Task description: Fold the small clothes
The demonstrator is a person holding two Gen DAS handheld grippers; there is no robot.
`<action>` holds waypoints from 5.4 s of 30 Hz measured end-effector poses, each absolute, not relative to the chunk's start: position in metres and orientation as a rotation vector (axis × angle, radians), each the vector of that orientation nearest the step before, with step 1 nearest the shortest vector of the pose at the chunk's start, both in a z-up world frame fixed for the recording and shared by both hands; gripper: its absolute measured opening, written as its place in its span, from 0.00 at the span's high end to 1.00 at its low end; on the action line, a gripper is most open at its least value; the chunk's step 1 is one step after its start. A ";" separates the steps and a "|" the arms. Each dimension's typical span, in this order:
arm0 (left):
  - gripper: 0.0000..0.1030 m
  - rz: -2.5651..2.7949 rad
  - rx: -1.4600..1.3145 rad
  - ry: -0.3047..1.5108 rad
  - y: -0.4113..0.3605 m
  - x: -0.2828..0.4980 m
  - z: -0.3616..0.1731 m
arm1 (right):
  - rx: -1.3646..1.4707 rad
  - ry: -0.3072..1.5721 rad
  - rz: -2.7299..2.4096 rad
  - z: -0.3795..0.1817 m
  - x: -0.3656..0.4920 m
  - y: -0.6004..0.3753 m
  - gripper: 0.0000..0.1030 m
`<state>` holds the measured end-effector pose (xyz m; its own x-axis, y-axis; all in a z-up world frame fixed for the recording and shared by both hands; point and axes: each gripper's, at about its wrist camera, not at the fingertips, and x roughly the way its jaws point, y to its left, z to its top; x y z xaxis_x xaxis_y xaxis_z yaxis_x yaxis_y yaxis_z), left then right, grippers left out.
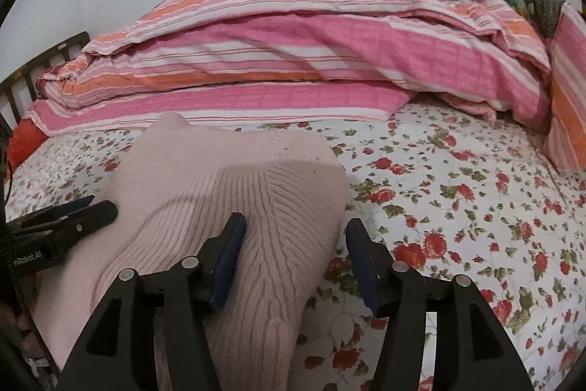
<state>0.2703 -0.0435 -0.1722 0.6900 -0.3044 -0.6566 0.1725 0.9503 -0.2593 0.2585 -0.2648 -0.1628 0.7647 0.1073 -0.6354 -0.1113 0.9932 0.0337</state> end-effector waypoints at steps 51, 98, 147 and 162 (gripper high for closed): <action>0.30 -0.293 -0.243 0.759 -0.037 0.270 -0.172 | 0.375 0.766 0.214 -0.160 0.290 -0.313 0.43; 0.58 -0.231 -0.204 0.847 -0.055 0.332 -0.151 | 0.276 0.724 0.332 -0.142 0.265 -0.308 0.55; 0.31 -0.095 -0.105 0.736 -0.090 0.193 -0.156 | 0.242 0.700 0.326 -0.143 0.202 -0.320 0.57; 0.31 -0.170 -0.181 0.753 -0.076 0.205 -0.157 | 0.142 0.732 0.224 -0.158 0.213 -0.309 0.56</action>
